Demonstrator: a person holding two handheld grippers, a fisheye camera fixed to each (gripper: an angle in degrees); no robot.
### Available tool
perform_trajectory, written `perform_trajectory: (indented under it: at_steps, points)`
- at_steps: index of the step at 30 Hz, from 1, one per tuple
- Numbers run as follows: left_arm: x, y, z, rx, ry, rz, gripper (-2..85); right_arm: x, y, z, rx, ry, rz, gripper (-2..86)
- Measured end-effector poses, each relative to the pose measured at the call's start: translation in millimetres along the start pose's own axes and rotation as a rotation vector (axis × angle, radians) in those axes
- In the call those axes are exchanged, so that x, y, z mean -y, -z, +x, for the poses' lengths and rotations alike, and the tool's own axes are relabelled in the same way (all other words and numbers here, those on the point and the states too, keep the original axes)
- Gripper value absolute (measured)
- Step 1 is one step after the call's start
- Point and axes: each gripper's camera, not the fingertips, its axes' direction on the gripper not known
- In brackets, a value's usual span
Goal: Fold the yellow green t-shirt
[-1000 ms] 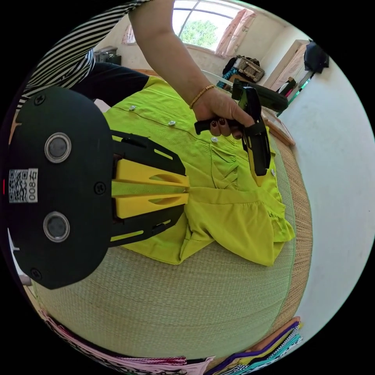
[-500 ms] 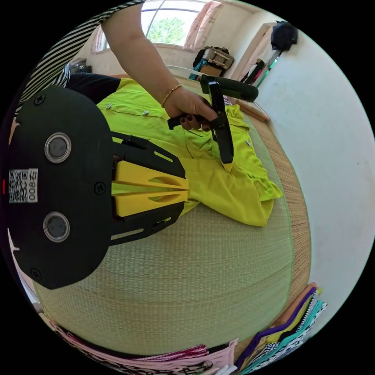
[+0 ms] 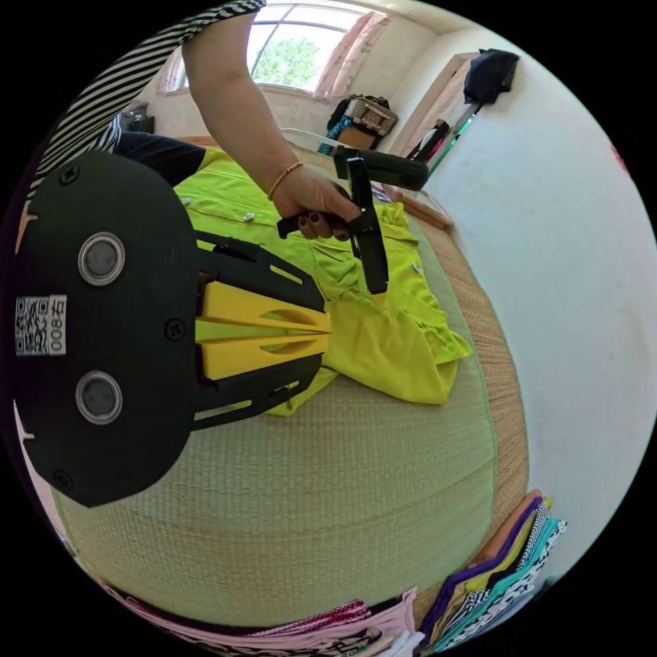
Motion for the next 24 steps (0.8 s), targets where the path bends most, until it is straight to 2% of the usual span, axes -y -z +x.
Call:
perform_trajectory:
  at_steps: [3, 8, 12, 18, 20, 24]
  points:
    - [-19.1, -0.2, -1.7, -0.023, 0.039, -0.034, 0.3, -3.6, -41.6, -2.1, -0.012, 0.027, -0.145, 0.2]
    - [-62.4, 41.7, 15.6, -0.026, 0.022, 0.032, 0.2, -15.4, -30.1, -1.0, 0.023, 0.006, -0.094, 0.2]
    - [-136.2, 85.7, 19.2, -0.071, 0.040, 0.055, 0.2, -37.4, -8.1, -9.4, 0.076, 0.034, -0.056, 0.2]
    - [-256.2, 149.4, 52.4, 0.189, 0.004, -0.013, 0.3, -93.9, 56.8, -53.9, -0.052, 0.121, 0.085, 0.1]
    - [-287.5, 155.7, 64.1, 0.315, 0.019, -0.065, 0.3, -113.5, 58.0, -73.1, -0.114, 0.160, 0.057, 0.1]
    - [-343.3, 151.4, 83.8, 0.462, 0.032, -0.178, 0.3, -163.5, 9.7, -102.0, -0.256, 0.205, -0.137, 0.1]
